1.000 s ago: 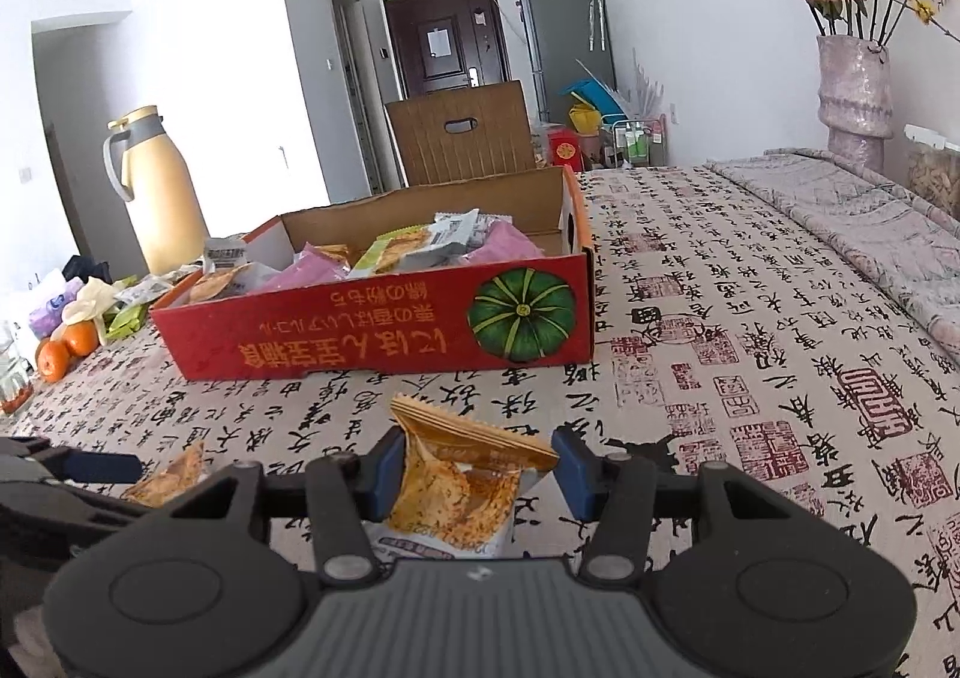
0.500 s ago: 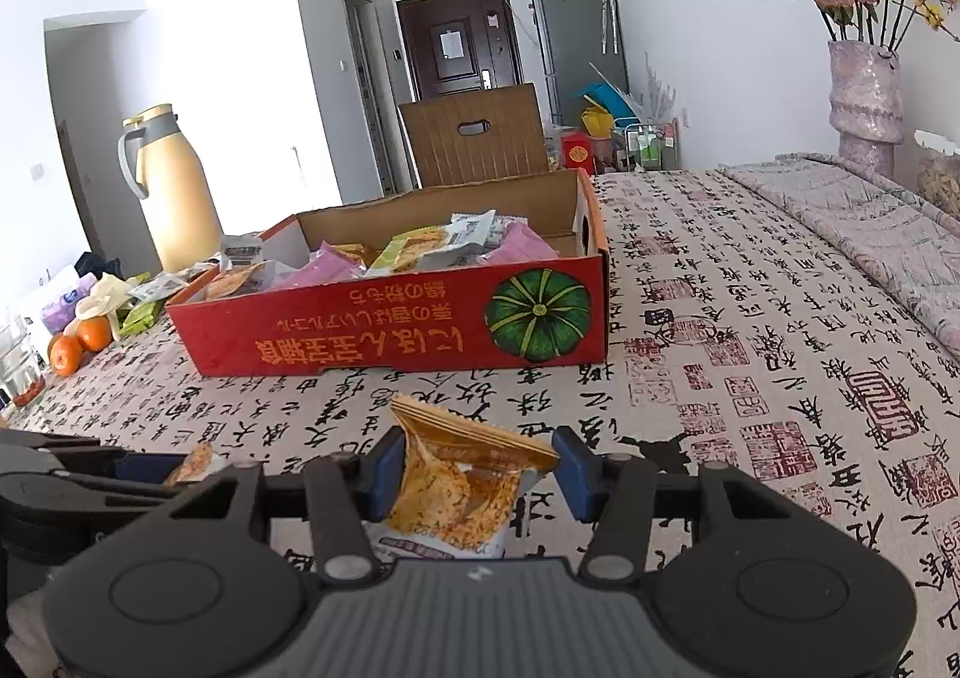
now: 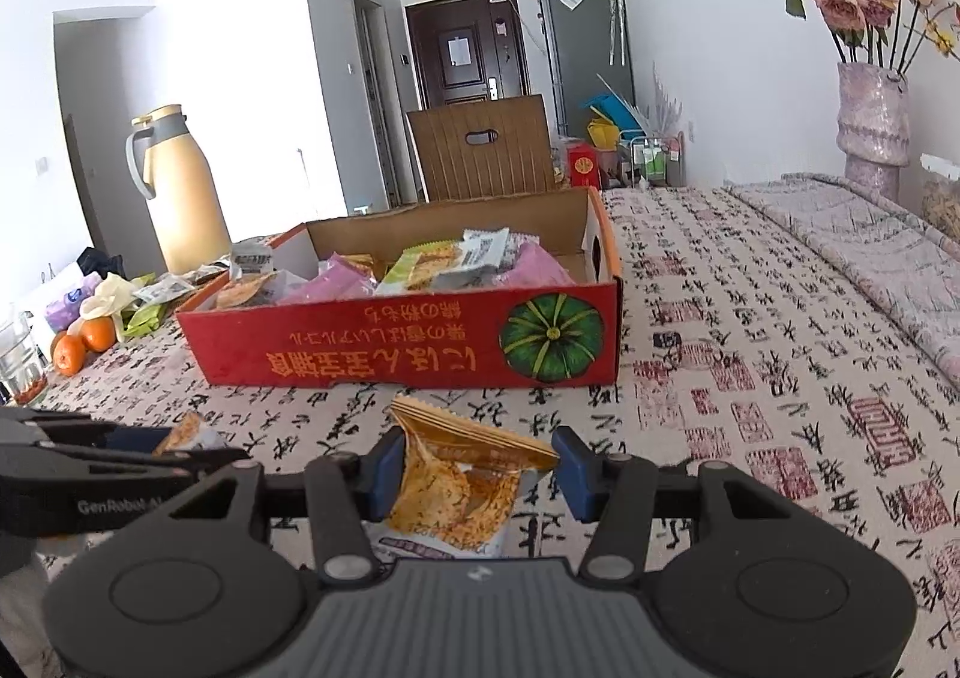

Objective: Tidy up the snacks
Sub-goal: 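Carry both cracker packets with both tools over the red box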

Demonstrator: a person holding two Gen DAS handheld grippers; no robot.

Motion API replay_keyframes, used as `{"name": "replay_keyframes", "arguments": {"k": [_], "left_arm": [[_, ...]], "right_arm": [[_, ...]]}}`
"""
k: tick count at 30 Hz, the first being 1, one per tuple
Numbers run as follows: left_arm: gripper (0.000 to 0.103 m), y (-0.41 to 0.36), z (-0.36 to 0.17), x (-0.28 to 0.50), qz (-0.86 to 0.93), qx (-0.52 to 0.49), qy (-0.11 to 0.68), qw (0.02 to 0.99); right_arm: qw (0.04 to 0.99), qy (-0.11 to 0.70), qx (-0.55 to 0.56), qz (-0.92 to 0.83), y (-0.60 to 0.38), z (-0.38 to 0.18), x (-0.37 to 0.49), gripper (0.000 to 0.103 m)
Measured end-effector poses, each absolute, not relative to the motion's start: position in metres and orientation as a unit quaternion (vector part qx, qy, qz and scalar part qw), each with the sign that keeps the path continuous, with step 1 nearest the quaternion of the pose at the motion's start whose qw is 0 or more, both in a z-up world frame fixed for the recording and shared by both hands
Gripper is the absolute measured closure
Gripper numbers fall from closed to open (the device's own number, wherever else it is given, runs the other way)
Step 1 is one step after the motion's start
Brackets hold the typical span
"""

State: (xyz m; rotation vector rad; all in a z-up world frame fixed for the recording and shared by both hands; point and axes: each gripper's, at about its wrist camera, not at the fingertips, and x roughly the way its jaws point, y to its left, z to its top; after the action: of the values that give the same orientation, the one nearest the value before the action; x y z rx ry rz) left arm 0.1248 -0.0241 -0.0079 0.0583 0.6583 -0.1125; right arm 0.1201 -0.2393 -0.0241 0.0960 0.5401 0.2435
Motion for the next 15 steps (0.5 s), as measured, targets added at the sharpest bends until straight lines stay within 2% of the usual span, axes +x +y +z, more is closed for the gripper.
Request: {"name": "replay_keyframes", "arguments": {"k": [15], "left_arm": [[0.055,-0.009,0.058,0.172,-0.028,0.004,0.241,0.97]], "right_arm": [[0.971,0.204,0.01,0.128,-0.215,0.025,0.165,0.052]]}}
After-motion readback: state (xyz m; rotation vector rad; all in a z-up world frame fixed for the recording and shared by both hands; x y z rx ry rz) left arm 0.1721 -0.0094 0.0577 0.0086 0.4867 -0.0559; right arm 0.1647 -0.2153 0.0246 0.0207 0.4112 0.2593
